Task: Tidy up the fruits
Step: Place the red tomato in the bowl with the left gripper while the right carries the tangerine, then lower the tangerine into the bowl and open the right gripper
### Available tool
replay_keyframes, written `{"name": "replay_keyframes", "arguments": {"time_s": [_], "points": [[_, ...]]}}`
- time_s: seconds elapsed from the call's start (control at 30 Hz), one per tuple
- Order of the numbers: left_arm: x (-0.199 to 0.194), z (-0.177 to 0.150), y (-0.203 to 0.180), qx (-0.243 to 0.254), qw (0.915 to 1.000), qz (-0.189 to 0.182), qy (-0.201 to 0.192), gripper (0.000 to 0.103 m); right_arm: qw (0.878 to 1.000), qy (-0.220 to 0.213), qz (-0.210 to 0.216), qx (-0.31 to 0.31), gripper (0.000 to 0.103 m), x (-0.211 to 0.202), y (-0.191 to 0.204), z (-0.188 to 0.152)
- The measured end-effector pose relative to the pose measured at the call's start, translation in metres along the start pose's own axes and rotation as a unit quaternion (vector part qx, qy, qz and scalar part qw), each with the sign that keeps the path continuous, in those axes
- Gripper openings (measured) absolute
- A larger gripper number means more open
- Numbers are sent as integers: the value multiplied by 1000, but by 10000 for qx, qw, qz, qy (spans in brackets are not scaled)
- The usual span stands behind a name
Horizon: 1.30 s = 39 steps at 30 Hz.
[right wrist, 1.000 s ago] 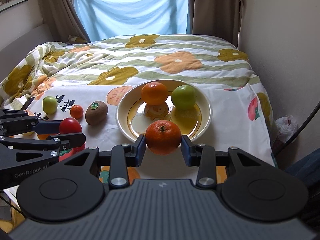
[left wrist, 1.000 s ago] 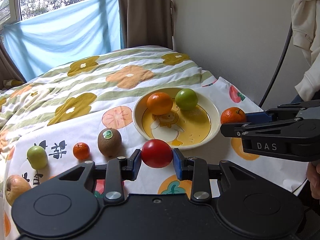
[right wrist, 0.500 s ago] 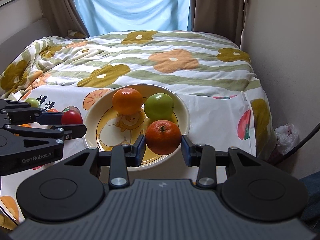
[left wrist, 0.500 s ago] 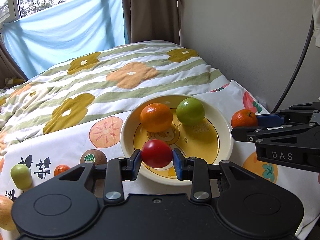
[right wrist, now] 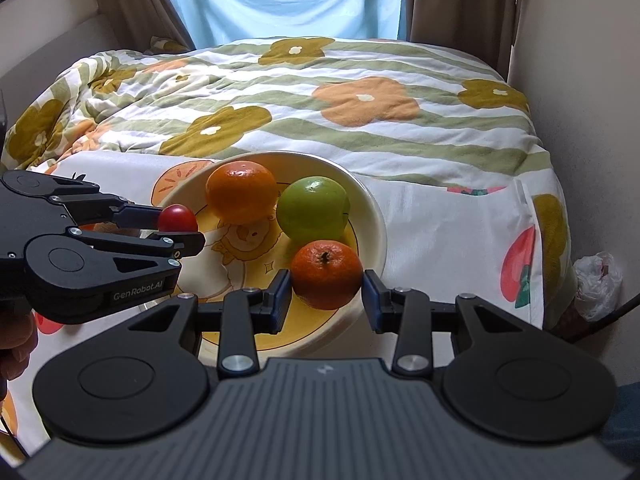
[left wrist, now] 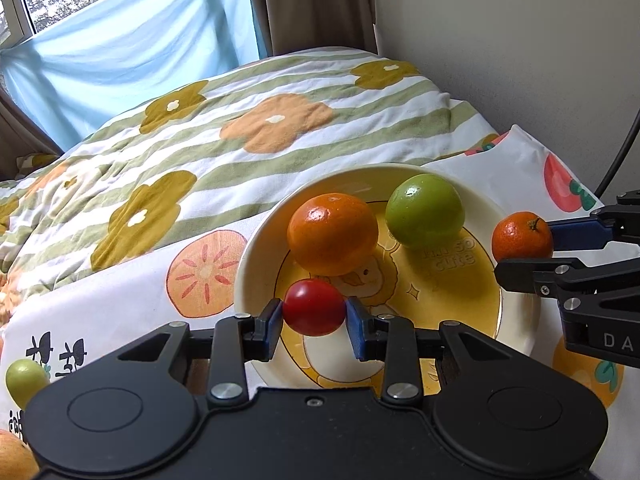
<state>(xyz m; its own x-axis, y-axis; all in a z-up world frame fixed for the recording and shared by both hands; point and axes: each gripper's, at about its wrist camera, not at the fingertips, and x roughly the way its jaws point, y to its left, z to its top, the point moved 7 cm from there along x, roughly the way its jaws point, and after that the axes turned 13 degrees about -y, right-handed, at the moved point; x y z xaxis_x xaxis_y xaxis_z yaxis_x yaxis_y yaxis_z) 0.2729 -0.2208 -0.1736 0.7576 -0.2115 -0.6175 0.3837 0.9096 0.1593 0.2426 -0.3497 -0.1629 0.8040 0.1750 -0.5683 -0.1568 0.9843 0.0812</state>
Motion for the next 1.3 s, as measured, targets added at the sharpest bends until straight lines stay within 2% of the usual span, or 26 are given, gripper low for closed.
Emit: {"name": "replay_keyframes", "arguments": {"time_s": [0.03, 0.17, 0.2, 0.27, 0.63, 0.97, 1.03, 1.07, 1.1, 1.17, 1.3], "points": [[3, 0, -1, 52, 10000, 2, 12, 42, 10000, 11, 8, 9, 53, 2, -1, 1], [1, -1, -2, 209, 9998, 59, -45, 91, 10000, 42, 30, 27, 53, 6, -4, 2], [-3, 0, -2, 270, 9995, 120, -123, 95, 10000, 50, 45, 25, 53, 7, -5, 2], [-11, 1, -1, 335, 9992, 118, -205, 96, 10000, 58, 71, 11, 53, 7, -5, 2], [-35, -15, 4, 76, 9999, 38, -104, 96, 9996, 134, 226, -43, 53, 16, 5, 2], [-41, -16, 6, -159, 9998, 78, -97, 96, 9975, 217, 450, -492, 55, 30, 21, -4], [-42, -16, 5, -145, 9998, 85, -113, 96, 9975, 207, 480, -480, 73, 29, 21, -3], [-43, -16, 5, -144, 9998, 82, -122, 96, 9978, 152, 434, -472, 95, 27, 21, -2], [-44, -16, 4, -145, 9998, 82, -129, 96, 9984, 26, 310, -469, 103, 23, 19, 0], [-47, -16, 3, -134, 9997, 113, -157, 97, 9984, -180, 106, -522, 103, 16, 16, 3], [-54, -16, 3, -185, 9996, 68, -194, 97, 9991, -110, 114, -384, 103, 11, 12, 1]]}}
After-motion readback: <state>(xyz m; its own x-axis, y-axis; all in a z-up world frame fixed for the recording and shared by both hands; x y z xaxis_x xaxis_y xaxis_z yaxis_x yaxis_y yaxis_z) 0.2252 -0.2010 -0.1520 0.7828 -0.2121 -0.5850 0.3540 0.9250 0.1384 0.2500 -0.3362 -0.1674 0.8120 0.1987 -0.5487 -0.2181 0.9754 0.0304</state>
